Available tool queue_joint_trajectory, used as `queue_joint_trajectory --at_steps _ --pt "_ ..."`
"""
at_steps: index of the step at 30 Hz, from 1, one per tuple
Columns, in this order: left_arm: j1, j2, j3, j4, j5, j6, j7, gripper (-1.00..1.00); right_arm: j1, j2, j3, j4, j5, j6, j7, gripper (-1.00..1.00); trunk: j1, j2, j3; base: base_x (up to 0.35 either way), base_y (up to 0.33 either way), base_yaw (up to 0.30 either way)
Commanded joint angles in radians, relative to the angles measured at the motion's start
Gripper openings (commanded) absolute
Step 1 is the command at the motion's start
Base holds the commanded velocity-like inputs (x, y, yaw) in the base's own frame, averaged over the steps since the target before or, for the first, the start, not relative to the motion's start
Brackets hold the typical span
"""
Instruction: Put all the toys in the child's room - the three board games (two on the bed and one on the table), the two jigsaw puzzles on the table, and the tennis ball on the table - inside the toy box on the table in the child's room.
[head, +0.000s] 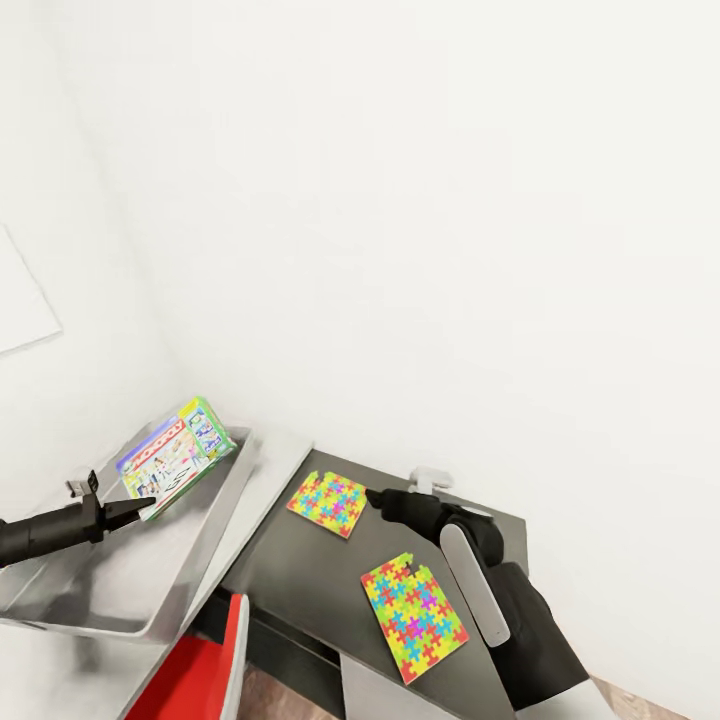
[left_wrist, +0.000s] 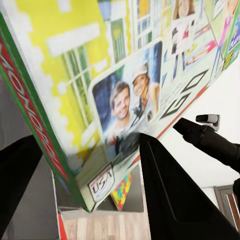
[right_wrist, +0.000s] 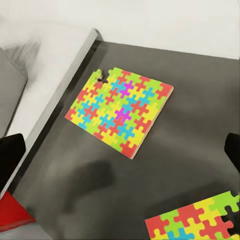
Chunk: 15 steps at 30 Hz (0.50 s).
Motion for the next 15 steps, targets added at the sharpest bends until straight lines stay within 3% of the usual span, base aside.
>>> queue_joint_trajectory --at_steps 1,6,15 --pt "-0.001 0.0 0.0 0.0 -0.001 0.009 -0.004 -1.0 -0.001 0.0 0.001 -0.001 -0.011 0.003 -0.01 1.0 0.001 -0.002 -0.002 0.175 0.083 0.0" --pt "-0.001 0.0 0.0 0.0 -0.001 0.009 -0.004 -1.0 -0.001 0.0 0.001 -0.002 -0.011 0.004 -0.009 1.0 0.001 -0.002 -0.002 0.162 0.111 0.0" --pt "-0.001 0.0 0.002 0.0 0.0 0.009 -0.004 -1.0 -0.001 0.0 -0.003 0.0 -0.01 0.003 -0.009 1.0 0.001 -0.002 -0.002 0.008 0.005 0.0"
